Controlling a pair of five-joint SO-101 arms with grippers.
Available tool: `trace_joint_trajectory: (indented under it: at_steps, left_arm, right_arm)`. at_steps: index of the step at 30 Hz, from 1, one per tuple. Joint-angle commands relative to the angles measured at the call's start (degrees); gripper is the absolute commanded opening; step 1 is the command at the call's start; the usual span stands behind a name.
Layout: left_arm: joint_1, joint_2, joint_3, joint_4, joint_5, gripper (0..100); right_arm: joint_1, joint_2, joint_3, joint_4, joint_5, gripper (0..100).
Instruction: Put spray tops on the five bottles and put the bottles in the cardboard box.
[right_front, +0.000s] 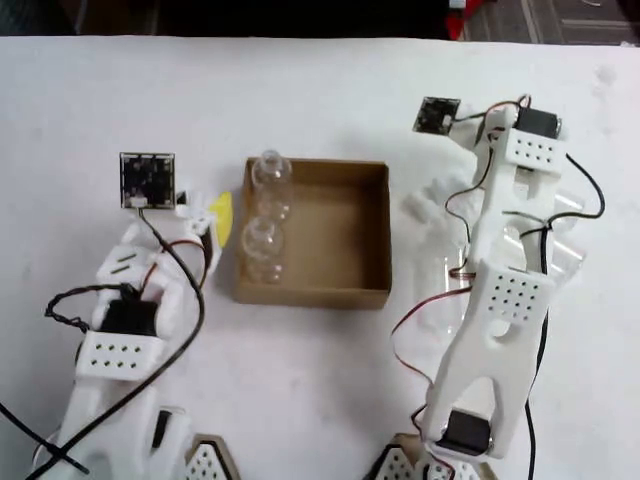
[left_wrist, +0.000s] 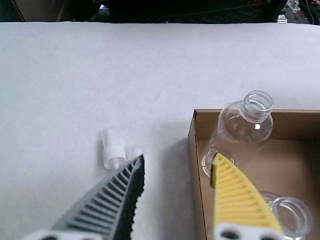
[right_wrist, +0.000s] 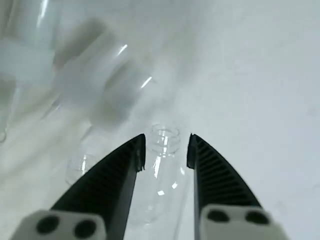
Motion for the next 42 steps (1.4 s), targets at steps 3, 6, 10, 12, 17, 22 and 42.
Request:
trace_joint_trajectory:
  at_steps: [3,6,10,12,17,22,42]
  left_arm:
    - [0.6,-1.2,-0.7,-1.6,0.5,21]
    - [0.6,-1.2,-0.7,-1.6,0.5,21]
    - [0.6,-1.2,-0.6,-1.6,0.5,21]
    - [0.6,-1.2,-0.6,-1.6,0.5,21]
    - [0.6,-1.2,-0.6,-1.6,0.5,21]
    - [0.6,-1.2,-0.6,-1.6,0.5,21]
    - [0.6,-1.2,-0.5,-1.6,0.5,21]
  right_arm:
    - [0.5,-0.4,-3.2,1.0,1.1,12.4]
    - [0.5,1.5,-3.6,-0.3,1.1,12.4]
    - [1.2,2.9,-3.6,-1.6,1.1,12.4]
    - [1.5,2.9,-3.6,-1.8,1.1,12.4]
    - [2.1,2.9,-3.6,-3.4,1.1,12.8]
    - [2.5,2.5,-3.6,-3.4,1.1,23.5]
    - [4.3,3.1,-3.1,-5.8,1.3,20.1]
